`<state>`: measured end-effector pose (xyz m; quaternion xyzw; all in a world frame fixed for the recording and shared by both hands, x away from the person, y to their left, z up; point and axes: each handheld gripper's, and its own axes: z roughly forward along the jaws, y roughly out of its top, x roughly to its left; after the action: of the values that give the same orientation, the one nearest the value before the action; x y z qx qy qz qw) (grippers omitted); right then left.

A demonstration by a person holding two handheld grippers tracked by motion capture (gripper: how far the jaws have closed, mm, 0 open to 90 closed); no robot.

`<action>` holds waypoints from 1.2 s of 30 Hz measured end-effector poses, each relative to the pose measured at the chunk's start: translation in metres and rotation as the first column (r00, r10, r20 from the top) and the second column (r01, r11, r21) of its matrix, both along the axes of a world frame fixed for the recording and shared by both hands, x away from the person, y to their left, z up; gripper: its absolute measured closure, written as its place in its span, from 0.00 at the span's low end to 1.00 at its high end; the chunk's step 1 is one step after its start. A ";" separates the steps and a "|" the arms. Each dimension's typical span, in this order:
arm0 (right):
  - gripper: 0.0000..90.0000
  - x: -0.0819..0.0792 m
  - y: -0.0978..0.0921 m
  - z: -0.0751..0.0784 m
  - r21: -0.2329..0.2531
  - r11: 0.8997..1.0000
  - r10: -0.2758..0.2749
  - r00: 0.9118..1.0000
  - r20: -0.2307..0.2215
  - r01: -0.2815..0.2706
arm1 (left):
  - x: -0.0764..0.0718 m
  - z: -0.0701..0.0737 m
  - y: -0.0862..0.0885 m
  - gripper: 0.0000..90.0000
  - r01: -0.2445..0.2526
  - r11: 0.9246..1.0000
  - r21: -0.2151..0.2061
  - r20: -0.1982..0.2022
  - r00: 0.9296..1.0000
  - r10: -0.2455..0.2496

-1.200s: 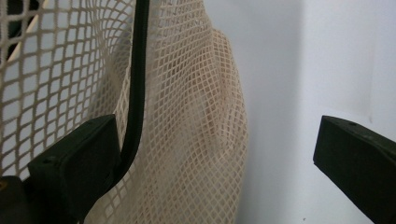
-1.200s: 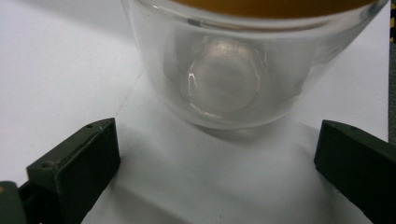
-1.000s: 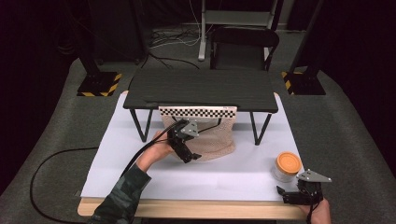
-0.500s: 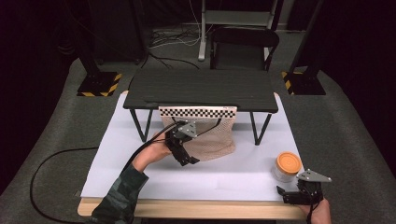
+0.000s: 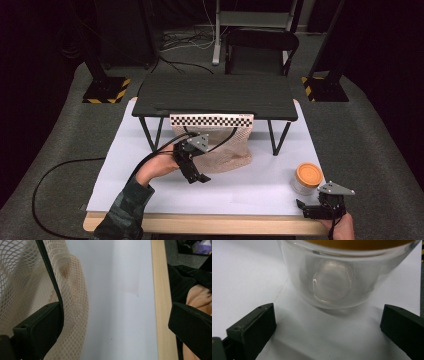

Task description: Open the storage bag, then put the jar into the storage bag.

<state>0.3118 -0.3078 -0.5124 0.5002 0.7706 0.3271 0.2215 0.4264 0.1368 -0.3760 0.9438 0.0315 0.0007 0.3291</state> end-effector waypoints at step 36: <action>0.00 0.000 0.000 0.002 -0.007 1.000 -0.002 1.000 0.012 0.002 | -0.011 0.012 0.002 0.00 0.048 0.997 -0.056 -0.012 0.999 -0.049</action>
<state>0.3121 -0.3073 -0.5106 0.4981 0.7699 0.3273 0.2282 0.4159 0.1389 -0.3638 0.9346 0.0107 -0.0143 0.3552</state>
